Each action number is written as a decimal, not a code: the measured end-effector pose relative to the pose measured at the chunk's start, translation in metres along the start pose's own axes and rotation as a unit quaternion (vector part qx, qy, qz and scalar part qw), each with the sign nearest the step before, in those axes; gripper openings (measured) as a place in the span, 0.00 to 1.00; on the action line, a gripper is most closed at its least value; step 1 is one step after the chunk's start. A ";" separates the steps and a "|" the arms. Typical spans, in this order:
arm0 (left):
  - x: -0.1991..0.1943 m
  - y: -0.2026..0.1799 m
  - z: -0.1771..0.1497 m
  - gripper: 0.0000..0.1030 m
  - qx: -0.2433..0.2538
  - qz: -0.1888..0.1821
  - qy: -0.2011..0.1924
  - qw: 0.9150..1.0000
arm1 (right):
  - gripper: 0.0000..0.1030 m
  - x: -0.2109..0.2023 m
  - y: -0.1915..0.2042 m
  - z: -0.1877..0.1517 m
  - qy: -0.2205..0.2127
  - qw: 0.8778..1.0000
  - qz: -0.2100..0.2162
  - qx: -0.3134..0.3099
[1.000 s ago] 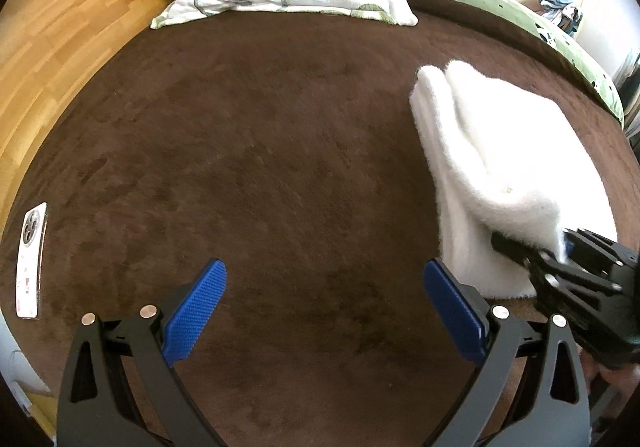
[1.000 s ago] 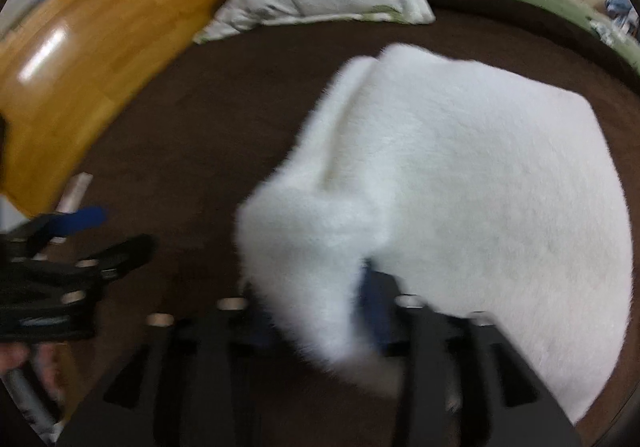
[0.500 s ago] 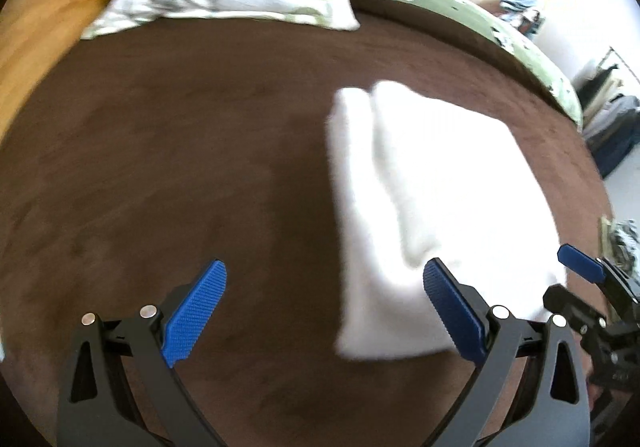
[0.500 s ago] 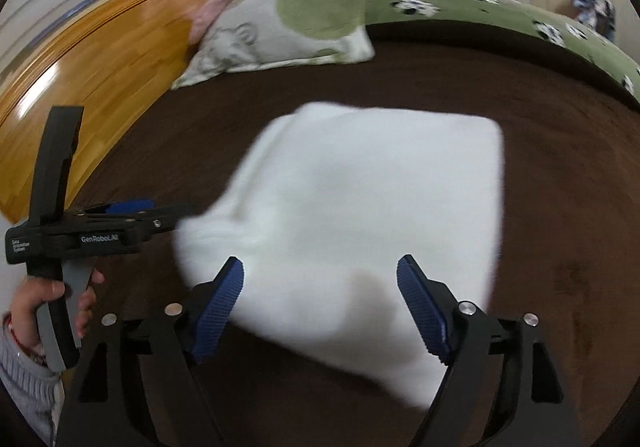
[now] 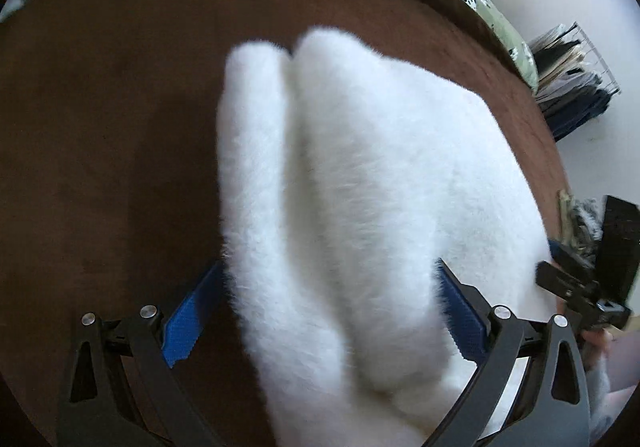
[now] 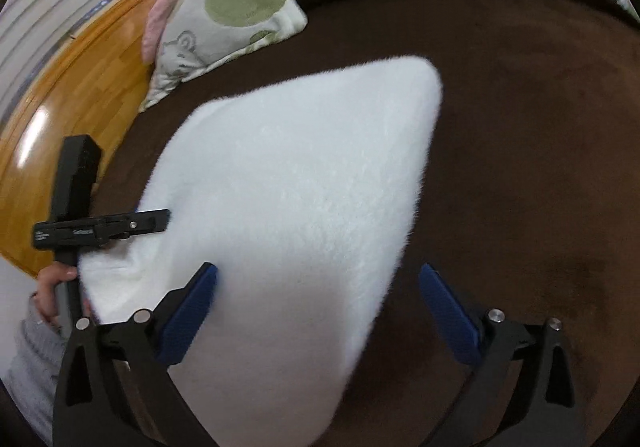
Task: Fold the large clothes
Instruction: 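Grasp the folded cardigan with the left gripper while the right gripper grasps its other side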
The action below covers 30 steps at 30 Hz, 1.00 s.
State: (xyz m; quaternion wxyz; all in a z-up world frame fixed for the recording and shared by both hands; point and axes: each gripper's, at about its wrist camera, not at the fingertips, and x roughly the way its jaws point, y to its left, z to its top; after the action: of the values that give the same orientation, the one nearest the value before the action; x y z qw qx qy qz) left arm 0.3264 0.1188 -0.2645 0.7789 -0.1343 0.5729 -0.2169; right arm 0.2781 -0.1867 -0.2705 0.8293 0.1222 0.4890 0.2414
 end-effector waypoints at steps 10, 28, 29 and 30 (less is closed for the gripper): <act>0.017 0.017 0.003 0.95 0.000 -0.086 0.006 0.996 | 0.95 0.036 -0.030 0.010 0.052 0.986 0.150 0.042; 0.040 -0.009 0.031 0.91 0.017 -0.135 0.014 0.991 | 0.71 0.035 -0.029 0.011 0.022 0.989 0.139 0.054; 0.041 -0.008 0.029 0.76 0.014 -0.149 0.016 0.989 | 0.64 0.030 -0.026 0.009 0.010 0.991 0.127 0.049; 0.038 -0.002 0.023 0.68 0.007 -0.161 0.014 0.987 | 0.62 0.028 -0.023 0.009 0.002 0.992 0.120 0.045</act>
State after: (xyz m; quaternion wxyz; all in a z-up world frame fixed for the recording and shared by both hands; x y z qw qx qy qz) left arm 0.3576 0.0970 -0.2882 0.7266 -0.2163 0.5530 -0.3458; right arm 0.3037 -0.1915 -0.2971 0.7871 0.2170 0.4824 0.3174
